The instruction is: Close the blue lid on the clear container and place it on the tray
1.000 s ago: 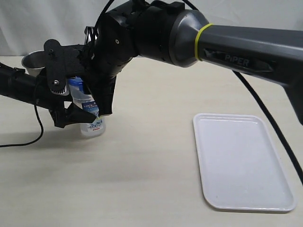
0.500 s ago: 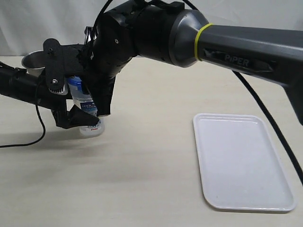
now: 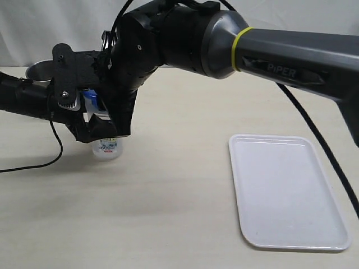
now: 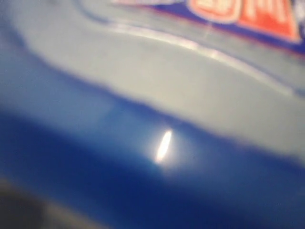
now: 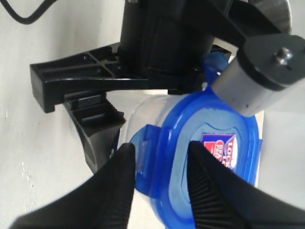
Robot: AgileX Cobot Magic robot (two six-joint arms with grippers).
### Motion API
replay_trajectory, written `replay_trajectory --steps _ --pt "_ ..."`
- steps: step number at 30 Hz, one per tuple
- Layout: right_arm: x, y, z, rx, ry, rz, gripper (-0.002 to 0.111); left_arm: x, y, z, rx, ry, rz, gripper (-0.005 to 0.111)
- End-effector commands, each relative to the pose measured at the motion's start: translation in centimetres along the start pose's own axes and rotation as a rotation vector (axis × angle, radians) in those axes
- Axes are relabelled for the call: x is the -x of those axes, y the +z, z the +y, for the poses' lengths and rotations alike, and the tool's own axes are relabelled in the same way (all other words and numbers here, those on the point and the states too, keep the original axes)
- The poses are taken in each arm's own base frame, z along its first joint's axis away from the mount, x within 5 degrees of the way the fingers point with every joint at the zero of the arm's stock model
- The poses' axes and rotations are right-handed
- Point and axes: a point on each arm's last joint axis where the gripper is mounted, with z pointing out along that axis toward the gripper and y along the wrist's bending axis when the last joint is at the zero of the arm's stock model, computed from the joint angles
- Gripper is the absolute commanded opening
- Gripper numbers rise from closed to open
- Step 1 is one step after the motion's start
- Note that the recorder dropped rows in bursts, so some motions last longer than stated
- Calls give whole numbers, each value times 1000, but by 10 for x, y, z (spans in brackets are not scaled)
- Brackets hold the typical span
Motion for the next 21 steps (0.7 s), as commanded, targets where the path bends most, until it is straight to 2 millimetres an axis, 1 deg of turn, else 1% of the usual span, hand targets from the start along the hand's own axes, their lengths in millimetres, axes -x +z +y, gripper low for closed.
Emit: replay_trajectory --steps 1,4,5,10,11,13,15,19,21 --pt "-24 45 53 346 39 170 24 8 2 -3 -9 17 -38 50" --pt "-24 45 53 346 39 170 24 6 2 -4 -22 35 -18 21" --pt "-24 45 53 347 36 173 24 4 2 -5 -31 50 0 -1" --pt "-23 37 49 333 40 177 24 2 2 -3 -8 59 27 0" --pt "-22 32 46 324 40 170 24 2 2 -2 -6 60 31 0" --pt "-19 16 38 283 62 150 25 0 2 -3 -19 79 52 0" --pt "-16 -2 29 245 93 131 33 -2 1 -3 -17 92 71 0" --pt "-14 -22 24 229 103 119 48 -2 1 -3 -16 93 73 0" --pt "-14 -30 20 204 110 126 49 -3 1 -4 -25 99 76 0"
